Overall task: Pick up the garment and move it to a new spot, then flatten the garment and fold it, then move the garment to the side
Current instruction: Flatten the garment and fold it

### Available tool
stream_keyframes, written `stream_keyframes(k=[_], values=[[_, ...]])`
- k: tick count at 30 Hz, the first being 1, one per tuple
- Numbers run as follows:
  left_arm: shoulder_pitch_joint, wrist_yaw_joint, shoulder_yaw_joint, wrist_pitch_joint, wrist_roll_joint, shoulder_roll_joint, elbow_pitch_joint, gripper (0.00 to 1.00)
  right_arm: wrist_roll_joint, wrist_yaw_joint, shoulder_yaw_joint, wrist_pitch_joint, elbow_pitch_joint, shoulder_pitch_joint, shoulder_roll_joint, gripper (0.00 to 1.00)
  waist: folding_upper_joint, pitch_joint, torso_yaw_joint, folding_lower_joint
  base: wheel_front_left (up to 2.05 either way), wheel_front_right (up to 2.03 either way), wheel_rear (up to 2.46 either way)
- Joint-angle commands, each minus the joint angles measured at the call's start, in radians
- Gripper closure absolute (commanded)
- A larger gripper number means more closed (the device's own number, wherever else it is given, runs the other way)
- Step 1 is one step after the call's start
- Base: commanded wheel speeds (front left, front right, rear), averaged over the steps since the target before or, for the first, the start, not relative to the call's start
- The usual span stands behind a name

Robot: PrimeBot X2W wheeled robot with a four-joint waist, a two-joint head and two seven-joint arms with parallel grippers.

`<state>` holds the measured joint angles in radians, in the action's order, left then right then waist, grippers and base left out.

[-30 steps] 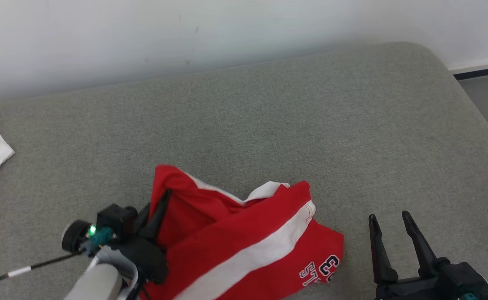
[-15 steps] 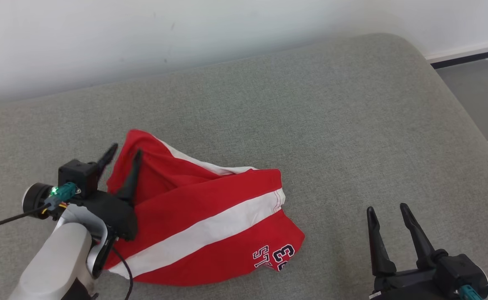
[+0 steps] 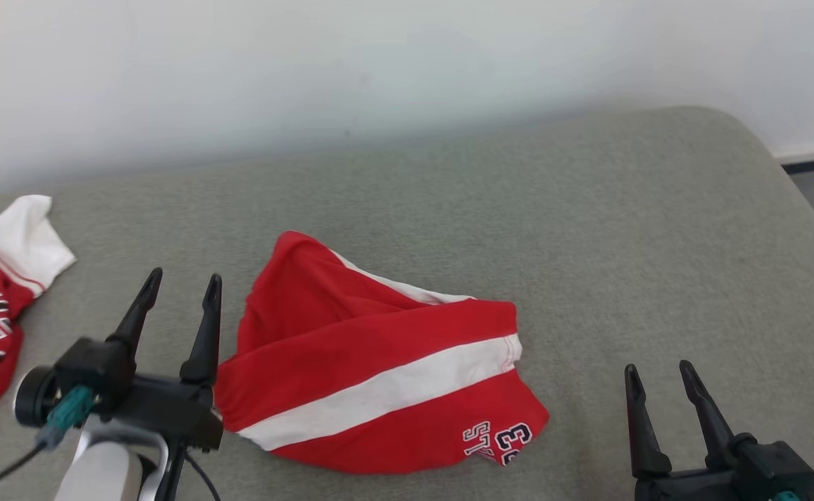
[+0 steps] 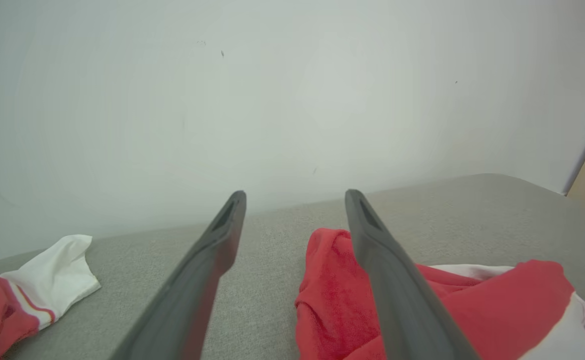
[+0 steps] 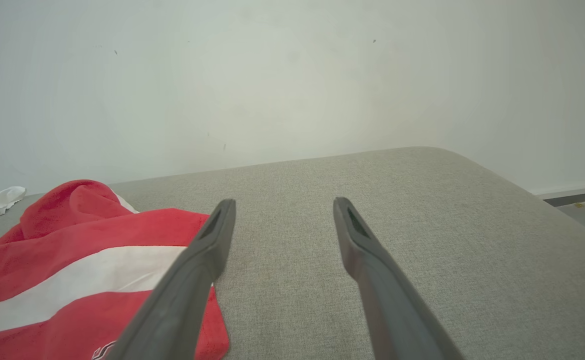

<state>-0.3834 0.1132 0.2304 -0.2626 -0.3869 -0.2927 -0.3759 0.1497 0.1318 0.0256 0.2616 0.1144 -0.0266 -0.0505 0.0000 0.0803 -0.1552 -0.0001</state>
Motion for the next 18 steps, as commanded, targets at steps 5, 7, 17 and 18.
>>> stream_keyframes(k=[5,7,17,18], values=[[0.150,-0.005,-0.104,-0.003,0.071,0.039,0.142,0.00,-0.003,-0.002,-0.010,0.005,0.006,-0.026,0.000,0.00,0.0000,-0.055,0.093,0.0001,0.00,0.00,0.00],[0.172,-0.005,-0.123,-0.003,0.077,0.046,0.163,0.00,-0.003,-0.002,-0.011,0.005,0.008,-0.029,0.000,0.00,0.0000,-0.057,0.100,0.0001,0.00,0.00,0.00],[0.378,0.007,-0.256,-0.003,0.133,0.133,0.294,0.00,-0.012,-0.002,-0.024,0.005,0.056,-0.042,0.000,0.00,0.0000,-0.064,0.163,0.0001,0.00,0.00,0.00],[0.393,0.009,-0.264,-0.003,0.134,0.140,0.294,0.00,-0.015,-0.002,-0.023,0.005,0.066,-0.041,0.000,0.00,0.0000,-0.064,0.167,0.0001,0.00,0.00,0.00]])
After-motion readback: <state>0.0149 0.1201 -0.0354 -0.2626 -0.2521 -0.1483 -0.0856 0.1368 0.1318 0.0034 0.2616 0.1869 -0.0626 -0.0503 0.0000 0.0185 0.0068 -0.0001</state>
